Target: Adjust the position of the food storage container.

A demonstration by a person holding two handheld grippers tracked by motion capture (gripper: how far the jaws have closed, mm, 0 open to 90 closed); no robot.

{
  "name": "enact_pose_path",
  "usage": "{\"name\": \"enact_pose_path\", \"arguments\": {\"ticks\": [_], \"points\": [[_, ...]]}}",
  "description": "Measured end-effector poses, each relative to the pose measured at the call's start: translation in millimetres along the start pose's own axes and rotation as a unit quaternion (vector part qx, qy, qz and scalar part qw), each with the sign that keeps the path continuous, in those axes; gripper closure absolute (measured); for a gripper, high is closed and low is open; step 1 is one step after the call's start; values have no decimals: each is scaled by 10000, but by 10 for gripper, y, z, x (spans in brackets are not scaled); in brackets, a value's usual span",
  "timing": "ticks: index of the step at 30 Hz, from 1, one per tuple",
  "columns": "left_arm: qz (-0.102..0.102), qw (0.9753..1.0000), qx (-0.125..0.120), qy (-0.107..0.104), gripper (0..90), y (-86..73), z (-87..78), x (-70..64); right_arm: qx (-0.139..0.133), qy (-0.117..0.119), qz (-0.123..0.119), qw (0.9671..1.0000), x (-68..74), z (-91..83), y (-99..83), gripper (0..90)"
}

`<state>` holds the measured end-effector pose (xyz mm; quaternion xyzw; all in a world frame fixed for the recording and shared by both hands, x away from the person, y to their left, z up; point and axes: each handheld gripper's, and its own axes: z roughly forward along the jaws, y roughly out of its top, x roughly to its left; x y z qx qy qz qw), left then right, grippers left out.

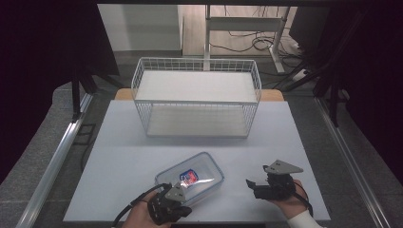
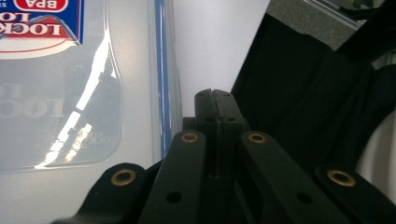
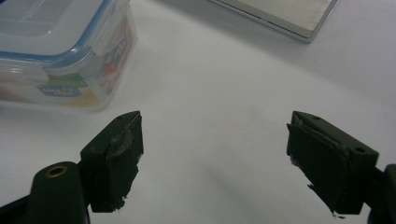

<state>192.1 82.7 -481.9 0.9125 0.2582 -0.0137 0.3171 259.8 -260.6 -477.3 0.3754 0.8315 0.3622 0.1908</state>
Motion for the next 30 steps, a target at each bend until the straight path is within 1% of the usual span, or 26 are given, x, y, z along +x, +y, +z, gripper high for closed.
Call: {"name": "enact_pose_path", "arguments": {"ticks": [5, 6, 8, 10, 11, 16, 21, 24, 30], "points": [[-57, 9999, -22, 127, 899, -13, -17, 67, 21, -18, -31, 10000, 12, 9, 0, 190], [-22, 9998, 10, 174, 899, -17, -28, 88, 22, -19, -30, 10000, 11, 10, 0, 190], [-32, 9996, 28, 293, 899, -30, -36, 129, 33, -23, -31, 10000, 7, 9, -2, 190], [-111, 9990, 21, 444, 899, -47, -34, 175, 34, -31, -27, 10000, 3, 8, -3, 190], [-148, 9988, 11, 474, 899, -56, -44, 209, 30, -30, -30, 10000, 1, 8, -3, 190], [-325, 9978, -67, 569, 898, -82, -90, 375, 50, -25, -36, 10000, 5, 16, -4, 190], [-419, 9968, -103, 673, 898, -100, -122, 492, 75, -43, -46, 10000, 3, 23, -7, 191], [-483, 9964, -144, 677, 898, -118, -133, 533, 87, -45, -52, 9999, 4, 27, -8, 191], [-540, 9959, -151, 706, 899, -118, -134, 580, 110, -40, -46, 9999, 2, 35, -13, 191]]}}
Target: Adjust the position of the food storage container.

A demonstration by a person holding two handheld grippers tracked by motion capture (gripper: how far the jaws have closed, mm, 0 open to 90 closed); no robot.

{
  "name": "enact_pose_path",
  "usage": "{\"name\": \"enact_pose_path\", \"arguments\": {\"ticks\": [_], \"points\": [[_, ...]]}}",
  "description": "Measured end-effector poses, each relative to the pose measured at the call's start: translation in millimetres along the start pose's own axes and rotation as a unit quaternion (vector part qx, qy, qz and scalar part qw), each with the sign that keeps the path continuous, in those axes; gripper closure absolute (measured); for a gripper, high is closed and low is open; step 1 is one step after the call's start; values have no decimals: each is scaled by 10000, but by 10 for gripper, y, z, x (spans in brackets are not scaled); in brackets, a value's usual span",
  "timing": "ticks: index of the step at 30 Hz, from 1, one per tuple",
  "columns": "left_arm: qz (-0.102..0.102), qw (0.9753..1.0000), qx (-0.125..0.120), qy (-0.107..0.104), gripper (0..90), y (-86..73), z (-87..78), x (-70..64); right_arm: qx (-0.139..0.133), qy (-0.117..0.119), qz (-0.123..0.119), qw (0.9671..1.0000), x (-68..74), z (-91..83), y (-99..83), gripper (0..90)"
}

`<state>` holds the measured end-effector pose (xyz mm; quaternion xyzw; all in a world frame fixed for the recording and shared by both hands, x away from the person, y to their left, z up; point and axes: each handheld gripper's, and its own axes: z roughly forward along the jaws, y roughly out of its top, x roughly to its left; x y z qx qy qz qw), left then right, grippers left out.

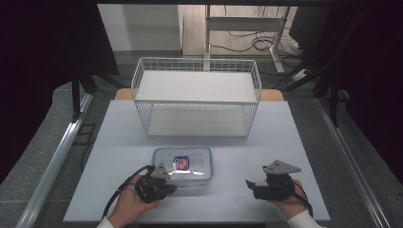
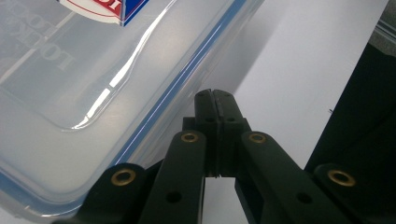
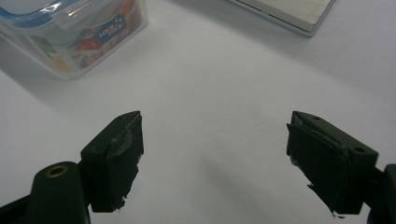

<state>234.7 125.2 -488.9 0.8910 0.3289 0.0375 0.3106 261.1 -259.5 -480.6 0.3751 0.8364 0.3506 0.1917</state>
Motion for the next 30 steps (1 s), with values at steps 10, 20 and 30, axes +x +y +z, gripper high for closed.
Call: {"name": "enact_pose_path", "arguments": {"ticks": [10, 20, 30], "points": [[-26, 10000, -22, -15, 898, -19, -21, 12, -1, 16, -5, 10000, 1, 0, -1, 191], [-172, 9983, -543, -109, 895, -63, -327, 29, -53, 17, -22, 10000, -5, -9, 1, 191], [-1017, 9843, -1406, 317, 469, -162, -645, 287, -139, 89, -24, 9999, 10, -11, 7, 189]]}}
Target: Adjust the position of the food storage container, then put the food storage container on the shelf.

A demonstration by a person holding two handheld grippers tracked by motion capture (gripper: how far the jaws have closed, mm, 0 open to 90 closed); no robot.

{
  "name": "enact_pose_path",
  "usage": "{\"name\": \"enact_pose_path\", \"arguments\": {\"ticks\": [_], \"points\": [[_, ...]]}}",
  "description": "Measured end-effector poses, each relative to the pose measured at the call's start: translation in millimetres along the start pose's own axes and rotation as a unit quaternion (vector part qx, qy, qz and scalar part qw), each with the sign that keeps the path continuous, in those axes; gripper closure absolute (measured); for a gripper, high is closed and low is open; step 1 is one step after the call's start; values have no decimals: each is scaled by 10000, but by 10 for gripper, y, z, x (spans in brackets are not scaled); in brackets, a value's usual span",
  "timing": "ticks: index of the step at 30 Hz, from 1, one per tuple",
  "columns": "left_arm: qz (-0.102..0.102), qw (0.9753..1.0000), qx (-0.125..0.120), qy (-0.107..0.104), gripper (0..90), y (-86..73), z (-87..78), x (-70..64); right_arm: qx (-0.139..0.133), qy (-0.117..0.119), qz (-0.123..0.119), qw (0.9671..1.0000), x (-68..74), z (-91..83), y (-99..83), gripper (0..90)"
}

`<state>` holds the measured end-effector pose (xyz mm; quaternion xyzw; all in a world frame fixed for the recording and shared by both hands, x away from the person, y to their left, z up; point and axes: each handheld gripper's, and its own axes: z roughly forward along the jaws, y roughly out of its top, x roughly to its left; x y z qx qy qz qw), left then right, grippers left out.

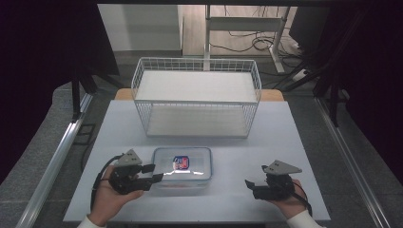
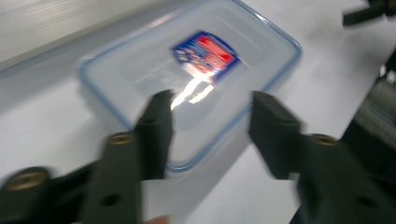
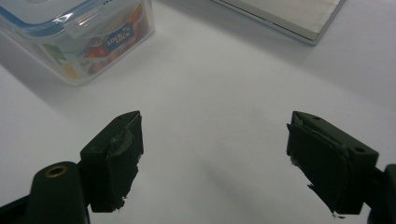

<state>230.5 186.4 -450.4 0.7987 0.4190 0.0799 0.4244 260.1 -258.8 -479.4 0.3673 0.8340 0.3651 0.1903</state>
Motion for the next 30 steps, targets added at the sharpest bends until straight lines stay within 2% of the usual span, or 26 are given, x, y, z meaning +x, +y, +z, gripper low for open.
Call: {"name": "enact_pose_path", "arguments": {"ticks": [2, 3, 7, 14, 21, 28, 30], "points": [[-161, 9996, -196, -89, 354, -17, -43, 61, -59, -38, 8, 10000, 0, -3, 3, 189], [-205, 9994, -233, -125, 332, -22, -55, 82, -85, -47, 21, 10000, -1, -4, 6, 189], [-206, 9996, -196, 69, 267, -31, -73, 139, -154, -12, 76, 9999, -2, -9, 10, 185], [-408, 9990, -136, 149, 246, -72, -94, 268, -169, 88, 60, 9998, 8, 0, 10, 178], [-491, 9985, -145, 188, 218, -84, -95, 295, -235, 186, 180, 9994, 1, -5, 16, 168], [-578, 9980, -171, 171, 152, -95, -64, 319, -347, 517, 401, 9973, 13, -10, 40, 160], [-678, 9975, -178, 122, 141, -108, -58, 343, -381, 609, 471, 9963, 23, -3, 54, 157]]}}
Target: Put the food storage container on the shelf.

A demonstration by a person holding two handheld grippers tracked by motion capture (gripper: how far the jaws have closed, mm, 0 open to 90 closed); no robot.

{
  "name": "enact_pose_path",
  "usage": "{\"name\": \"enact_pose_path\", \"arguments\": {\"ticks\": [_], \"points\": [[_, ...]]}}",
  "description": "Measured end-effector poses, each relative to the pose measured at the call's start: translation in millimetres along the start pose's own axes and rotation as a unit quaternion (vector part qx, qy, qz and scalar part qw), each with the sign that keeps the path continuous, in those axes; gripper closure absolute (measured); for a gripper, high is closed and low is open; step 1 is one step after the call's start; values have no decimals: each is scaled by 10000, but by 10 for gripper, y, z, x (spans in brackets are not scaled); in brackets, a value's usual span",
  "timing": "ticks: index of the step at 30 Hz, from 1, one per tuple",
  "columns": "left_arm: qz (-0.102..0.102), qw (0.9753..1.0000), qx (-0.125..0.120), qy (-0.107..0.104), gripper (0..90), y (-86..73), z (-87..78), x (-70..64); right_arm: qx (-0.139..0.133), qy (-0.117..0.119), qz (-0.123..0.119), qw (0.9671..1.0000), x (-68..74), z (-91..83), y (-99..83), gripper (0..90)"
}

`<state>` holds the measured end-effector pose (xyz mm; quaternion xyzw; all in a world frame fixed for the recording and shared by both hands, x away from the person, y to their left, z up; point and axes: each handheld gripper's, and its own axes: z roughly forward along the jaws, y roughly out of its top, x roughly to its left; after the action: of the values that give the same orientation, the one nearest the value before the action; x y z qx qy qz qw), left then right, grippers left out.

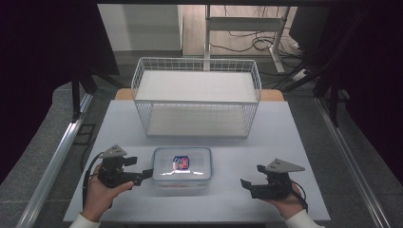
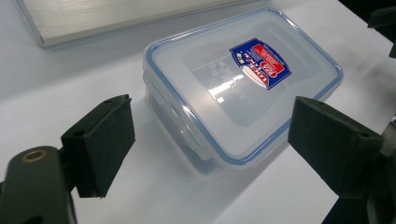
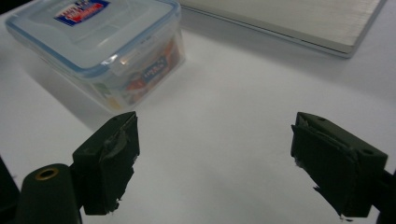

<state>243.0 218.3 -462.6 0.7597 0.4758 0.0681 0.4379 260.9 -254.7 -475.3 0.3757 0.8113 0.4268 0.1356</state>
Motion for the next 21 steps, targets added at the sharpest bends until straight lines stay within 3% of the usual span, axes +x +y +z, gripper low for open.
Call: {"name": "enact_pose_path", "arguments": {"ticks": [4, 9, 13, 21], "points": [[-90, 9999, 18, -65, 138, -9, 14, 28, -35, 83, 141, 9999, 23, 15, 24, 154], [-302, 9990, 30, -336, 135, -24, 40, 73, -133, 319, 457, 9984, 34, 27, 82, 161], [-481, 9977, 16, -474, 135, -31, 52, 117, -123, 541, 579, 9968, 56, 88, 114, 159], [-630, 9962, 113, -587, 138, -35, 185, 193, 9, 919, 661, 9936, 136, 306, 225, 151]]}}
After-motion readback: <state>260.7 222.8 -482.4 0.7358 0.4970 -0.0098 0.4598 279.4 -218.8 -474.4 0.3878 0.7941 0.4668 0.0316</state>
